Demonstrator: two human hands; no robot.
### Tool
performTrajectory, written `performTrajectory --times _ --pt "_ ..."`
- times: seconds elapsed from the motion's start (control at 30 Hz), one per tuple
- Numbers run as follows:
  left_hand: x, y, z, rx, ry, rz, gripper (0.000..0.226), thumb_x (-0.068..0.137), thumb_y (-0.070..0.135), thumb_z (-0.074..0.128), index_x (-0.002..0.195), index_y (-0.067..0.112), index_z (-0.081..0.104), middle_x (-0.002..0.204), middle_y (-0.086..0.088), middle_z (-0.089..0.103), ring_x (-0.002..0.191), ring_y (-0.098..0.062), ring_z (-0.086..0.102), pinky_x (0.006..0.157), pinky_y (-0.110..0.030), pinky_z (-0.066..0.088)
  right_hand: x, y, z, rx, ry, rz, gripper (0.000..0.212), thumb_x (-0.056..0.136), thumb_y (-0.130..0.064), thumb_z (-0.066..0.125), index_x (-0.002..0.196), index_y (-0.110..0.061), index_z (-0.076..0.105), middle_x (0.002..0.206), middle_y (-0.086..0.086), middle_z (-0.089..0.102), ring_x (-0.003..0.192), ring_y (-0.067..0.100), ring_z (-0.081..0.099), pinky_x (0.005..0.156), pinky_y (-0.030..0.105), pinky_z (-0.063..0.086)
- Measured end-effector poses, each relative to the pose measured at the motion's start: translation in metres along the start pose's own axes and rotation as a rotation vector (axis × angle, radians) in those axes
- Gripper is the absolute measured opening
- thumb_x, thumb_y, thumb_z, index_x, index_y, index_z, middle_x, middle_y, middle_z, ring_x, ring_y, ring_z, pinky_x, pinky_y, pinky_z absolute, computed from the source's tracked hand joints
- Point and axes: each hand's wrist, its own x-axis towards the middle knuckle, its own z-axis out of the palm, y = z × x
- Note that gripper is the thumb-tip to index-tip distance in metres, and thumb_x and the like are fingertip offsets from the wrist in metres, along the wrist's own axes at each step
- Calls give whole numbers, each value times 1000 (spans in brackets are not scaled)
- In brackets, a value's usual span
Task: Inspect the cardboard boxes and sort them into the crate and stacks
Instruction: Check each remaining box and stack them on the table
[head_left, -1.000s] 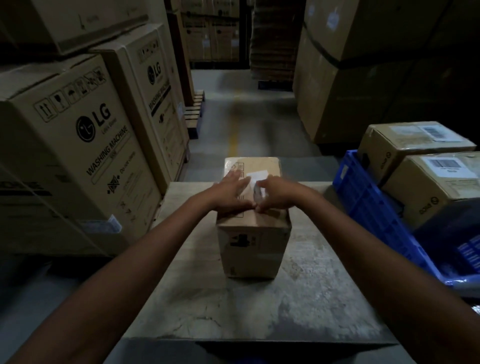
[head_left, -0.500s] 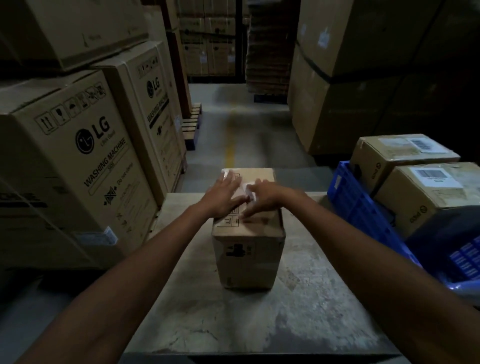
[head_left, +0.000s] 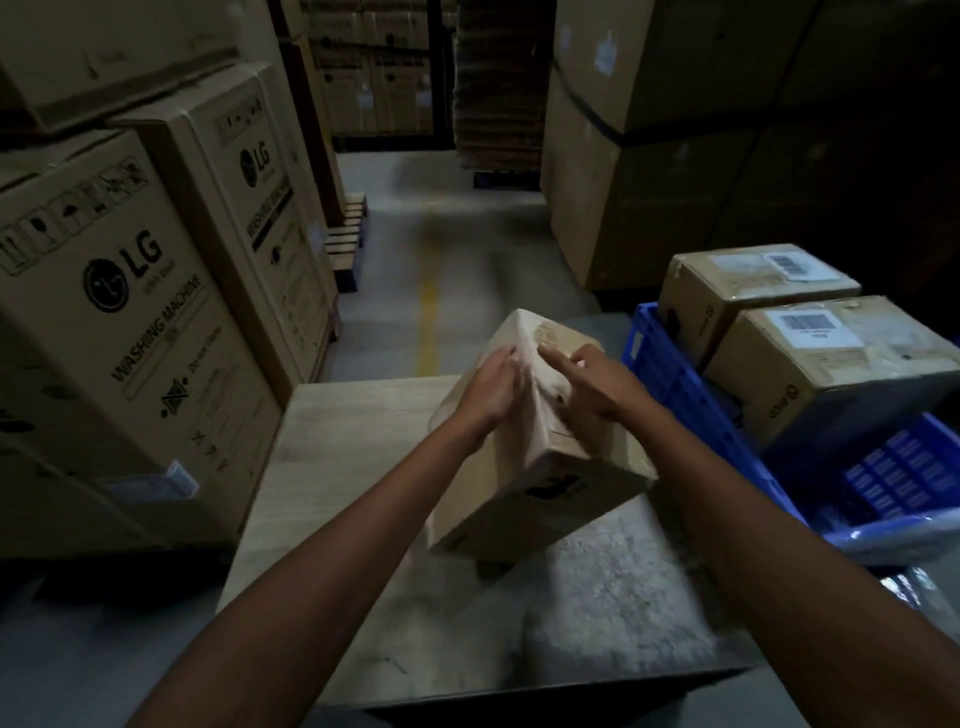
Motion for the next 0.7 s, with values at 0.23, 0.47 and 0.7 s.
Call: performTrajectory --times 0.23,0.47,0.7 --pt "6 -60 29 527 -101 -13 63 104 51 36 158 20 22 165 -8 20 150 -26 22 121 -41 20 3 75 -4 386 -39 120 90 86 -74 56 154 -21 28 138 10 50 113 26 55 90 44 44" --pt "-8 -107 30 696 -91 -164 67 102 59 30 160 31 10 168 -4 0 154 -28 3 121 -53 10 17 123 5 626 -4 141 50 97 -51 52 135 -19 53 122 11 59 101 26 62 80 41 51" --pt "-30 -127 31 892 9 -194 66 101 61 20 159 36 2 167 2 -12 154 -23 -10 120 -59 1 15 143 38 693 -86 180 32 105 -38 43 121 -18 61 114 9 65 102 27 64 92 48 54"
